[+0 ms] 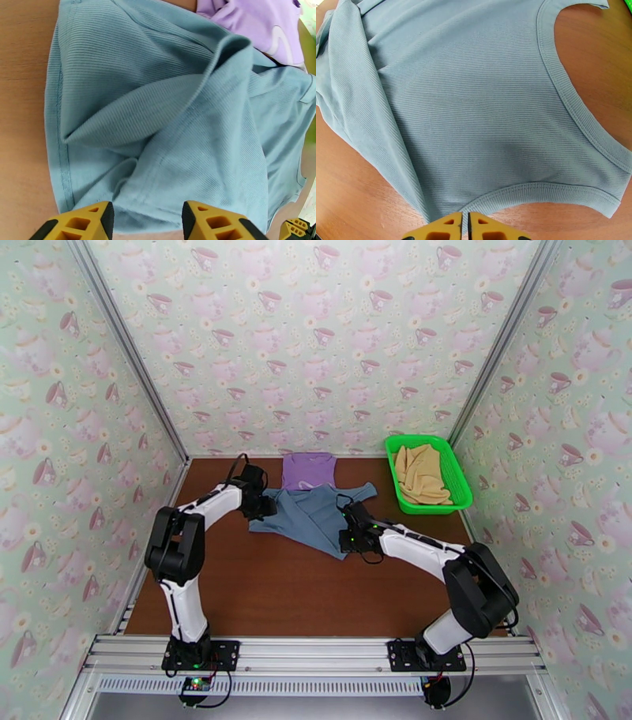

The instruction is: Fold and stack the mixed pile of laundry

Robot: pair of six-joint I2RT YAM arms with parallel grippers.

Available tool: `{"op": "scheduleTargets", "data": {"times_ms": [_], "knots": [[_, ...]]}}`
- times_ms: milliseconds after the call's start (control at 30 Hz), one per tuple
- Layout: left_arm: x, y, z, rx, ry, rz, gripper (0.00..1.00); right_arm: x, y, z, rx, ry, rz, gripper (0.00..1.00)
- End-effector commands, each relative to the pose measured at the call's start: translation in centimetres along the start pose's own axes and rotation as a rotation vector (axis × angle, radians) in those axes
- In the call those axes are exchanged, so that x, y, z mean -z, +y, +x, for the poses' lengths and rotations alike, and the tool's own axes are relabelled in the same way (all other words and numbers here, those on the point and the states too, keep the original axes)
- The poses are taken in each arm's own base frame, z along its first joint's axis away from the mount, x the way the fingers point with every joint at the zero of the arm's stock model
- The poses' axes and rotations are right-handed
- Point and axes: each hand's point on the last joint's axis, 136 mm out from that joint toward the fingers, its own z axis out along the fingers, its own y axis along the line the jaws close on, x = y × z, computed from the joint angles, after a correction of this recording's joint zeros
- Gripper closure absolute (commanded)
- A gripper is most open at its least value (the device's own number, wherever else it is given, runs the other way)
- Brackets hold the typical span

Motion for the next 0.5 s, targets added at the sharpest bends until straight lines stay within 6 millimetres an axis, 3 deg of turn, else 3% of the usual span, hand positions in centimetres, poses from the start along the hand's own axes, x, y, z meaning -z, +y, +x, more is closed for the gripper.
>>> {"op": "scheduleTargets", "data": {"times_ms": [0,167,333,467], "knots": [[-0.4,-0.3,-1.0,-0.003,-0.017,0.016,0.48,0.7,0.1,0.0,-0.005,-0.004,-0.001,0.86],[-1.2,0.0,-0.5,-0.001,-0.003,0.012,0.49,0.7,0.1,0.0,-0.004,-0.004,-0.001,0.86],[-1.6,0.1,-0.5,-0.004,-0.002,0.013,0.58,0.6,0.0,0.2,-0.005,-0.001,0.001,0.87],[-1.8,0.0,-0.5,-0.003,-0.008,0.019,0.77,0.6,-0.1,0.4,-0.006,0.003,0.003,0.87]]}}
